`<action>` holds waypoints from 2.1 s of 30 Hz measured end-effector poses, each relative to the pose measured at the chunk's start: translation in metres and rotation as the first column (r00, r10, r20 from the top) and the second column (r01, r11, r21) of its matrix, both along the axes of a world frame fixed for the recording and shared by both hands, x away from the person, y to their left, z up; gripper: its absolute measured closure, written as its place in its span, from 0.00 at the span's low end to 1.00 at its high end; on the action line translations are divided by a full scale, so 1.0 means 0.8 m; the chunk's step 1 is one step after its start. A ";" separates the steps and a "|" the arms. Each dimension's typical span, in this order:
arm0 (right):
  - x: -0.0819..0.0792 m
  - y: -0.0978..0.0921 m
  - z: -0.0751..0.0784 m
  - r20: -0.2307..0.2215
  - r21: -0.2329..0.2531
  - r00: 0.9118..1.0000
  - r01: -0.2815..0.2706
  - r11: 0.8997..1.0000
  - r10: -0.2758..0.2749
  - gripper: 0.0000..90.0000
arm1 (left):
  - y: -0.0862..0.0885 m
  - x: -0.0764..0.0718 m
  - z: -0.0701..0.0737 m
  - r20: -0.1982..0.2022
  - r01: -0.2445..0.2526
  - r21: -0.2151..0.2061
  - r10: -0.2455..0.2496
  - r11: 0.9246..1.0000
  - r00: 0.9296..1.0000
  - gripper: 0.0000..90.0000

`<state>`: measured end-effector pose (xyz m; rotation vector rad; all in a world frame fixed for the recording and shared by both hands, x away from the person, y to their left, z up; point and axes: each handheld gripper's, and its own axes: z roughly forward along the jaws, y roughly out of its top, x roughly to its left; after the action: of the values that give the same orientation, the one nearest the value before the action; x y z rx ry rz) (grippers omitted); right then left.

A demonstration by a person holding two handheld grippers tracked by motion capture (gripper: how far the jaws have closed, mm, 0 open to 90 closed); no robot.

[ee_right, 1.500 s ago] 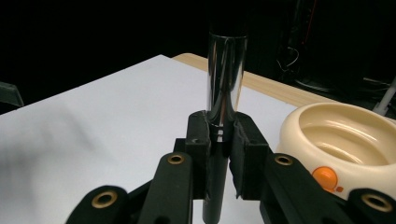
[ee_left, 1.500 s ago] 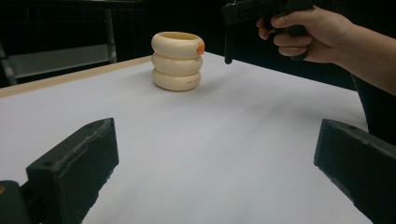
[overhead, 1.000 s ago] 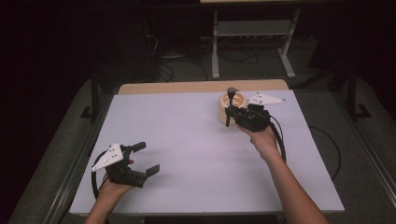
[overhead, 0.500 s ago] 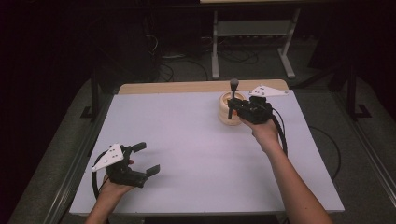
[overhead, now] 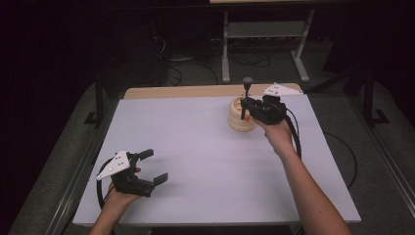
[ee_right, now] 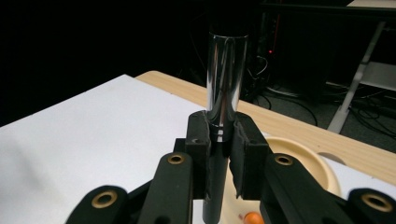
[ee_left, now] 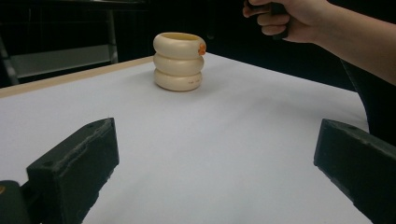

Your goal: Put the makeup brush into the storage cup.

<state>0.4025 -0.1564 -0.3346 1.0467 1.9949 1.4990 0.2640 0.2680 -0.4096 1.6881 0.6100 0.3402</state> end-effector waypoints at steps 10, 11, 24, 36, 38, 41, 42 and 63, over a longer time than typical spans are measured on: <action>0.018 -0.005 -0.001 0.007 0.015 0.998 0.059 0.998 -0.059 0.86 | -0.001 -0.001 0.000 -0.006 0.002 0.005 -0.002 1.000 1.000 0.00; 0.019 -0.006 -0.002 0.009 0.017 0.998 0.064 0.998 -0.064 0.86 | -0.001 -0.001 0.000 -0.007 0.002 0.007 -0.002 1.000 1.000 0.00; 0.038 -0.006 -0.016 0.013 0.011 0.993 0.113 0.994 -0.113 0.86 | -0.001 -0.001 0.000 -0.003 0.010 -0.001 -0.010 1.000 1.000 0.01; 0.053 -0.012 -0.031 -0.005 0.015 0.989 0.150 0.989 -0.150 0.86 | -0.001 -0.002 0.000 -0.001 0.012 0.001 -0.012 1.000 1.000 0.00; 0.055 -0.012 -0.034 -0.009 0.012 0.988 0.153 0.988 -0.153 0.86 | -0.001 -0.002 0.000 0.000 0.013 0.002 -0.013 1.000 1.000 0.01; 0.057 -0.011 -0.037 -0.014 0.007 0.988 0.151 0.989 -0.151 0.86 | -0.001 -0.002 0.000 0.001 0.013 0.002 -0.013 1.000 1.000 0.01; 0.058 -0.011 -0.038 -0.014 0.003 0.989 0.150 0.989 -0.150 0.86 | -0.001 -0.001 0.000 0.001 0.012 0.004 -0.012 1.000 1.000 0.01; 0.064 -0.002 -0.050 -0.049 -0.038 0.988 0.146 0.988 -0.148 0.74 | -0.002 -0.002 0.001 -0.002 0.023 -0.002 -0.023 1.000 1.000 0.01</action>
<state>0.4533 -0.1583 -0.3748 1.2021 1.9250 1.3686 0.2624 0.2662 -0.4092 1.6922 0.5914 0.3213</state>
